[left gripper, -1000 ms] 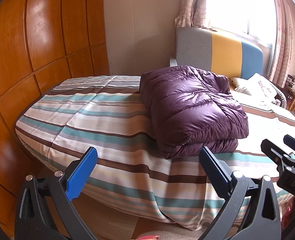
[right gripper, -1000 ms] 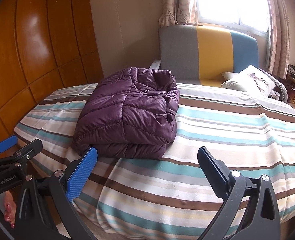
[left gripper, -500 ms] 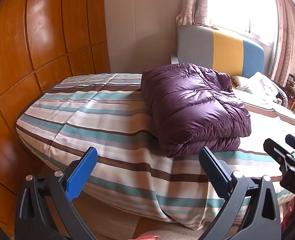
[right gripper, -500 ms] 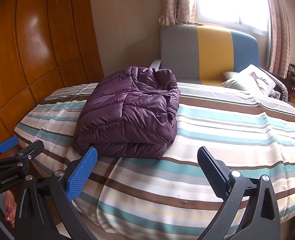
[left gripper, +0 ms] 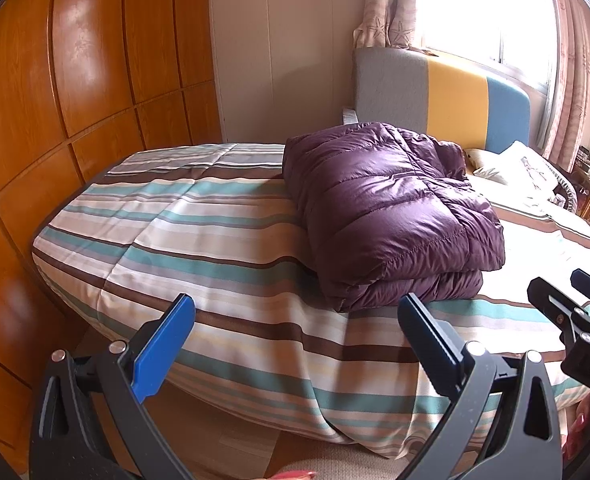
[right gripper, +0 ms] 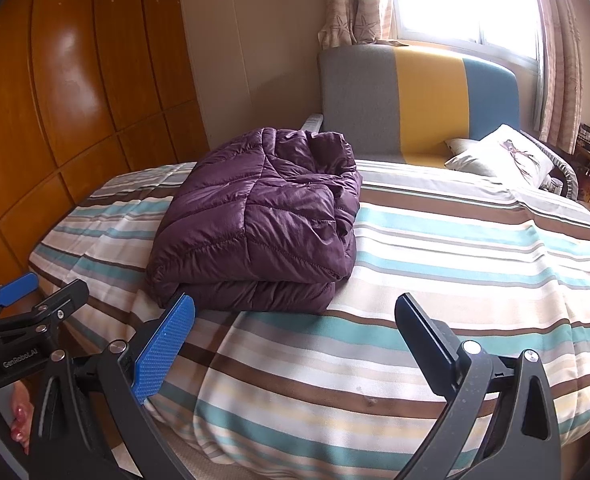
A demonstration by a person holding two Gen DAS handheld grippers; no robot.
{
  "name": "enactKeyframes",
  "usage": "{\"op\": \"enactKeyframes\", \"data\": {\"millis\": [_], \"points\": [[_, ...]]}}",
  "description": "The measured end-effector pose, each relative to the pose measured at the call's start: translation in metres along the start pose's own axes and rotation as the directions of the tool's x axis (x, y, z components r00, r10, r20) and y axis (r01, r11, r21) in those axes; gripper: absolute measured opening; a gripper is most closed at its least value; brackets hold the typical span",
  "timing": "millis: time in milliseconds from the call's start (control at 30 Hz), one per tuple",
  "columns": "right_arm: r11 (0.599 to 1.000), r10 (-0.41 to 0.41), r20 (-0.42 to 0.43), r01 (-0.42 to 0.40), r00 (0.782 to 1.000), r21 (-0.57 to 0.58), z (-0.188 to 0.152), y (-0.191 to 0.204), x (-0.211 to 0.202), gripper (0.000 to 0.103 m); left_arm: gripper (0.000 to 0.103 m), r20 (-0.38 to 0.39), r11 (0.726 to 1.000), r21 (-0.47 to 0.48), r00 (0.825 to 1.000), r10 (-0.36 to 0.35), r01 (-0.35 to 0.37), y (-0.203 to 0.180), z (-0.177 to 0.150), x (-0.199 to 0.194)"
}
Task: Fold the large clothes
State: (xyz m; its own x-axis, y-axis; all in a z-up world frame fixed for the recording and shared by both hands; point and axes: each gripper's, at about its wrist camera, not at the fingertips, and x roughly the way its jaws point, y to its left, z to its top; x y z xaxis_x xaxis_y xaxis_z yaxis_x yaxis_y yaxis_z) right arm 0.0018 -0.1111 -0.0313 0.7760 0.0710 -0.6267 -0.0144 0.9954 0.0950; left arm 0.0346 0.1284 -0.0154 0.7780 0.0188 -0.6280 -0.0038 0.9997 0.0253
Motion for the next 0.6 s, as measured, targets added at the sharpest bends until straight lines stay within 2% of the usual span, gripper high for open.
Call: {"op": "enactKeyframes", "data": {"millis": [600], "points": [[1.000, 0.006, -0.011, -0.006, 1.000, 0.003, -0.0005, -0.0013, 0.0021, 0.100, 0.101, -0.006, 1.000, 0.003, 1.000, -0.004, 0.004, -0.0009, -0.0011, 0.0013]]}}
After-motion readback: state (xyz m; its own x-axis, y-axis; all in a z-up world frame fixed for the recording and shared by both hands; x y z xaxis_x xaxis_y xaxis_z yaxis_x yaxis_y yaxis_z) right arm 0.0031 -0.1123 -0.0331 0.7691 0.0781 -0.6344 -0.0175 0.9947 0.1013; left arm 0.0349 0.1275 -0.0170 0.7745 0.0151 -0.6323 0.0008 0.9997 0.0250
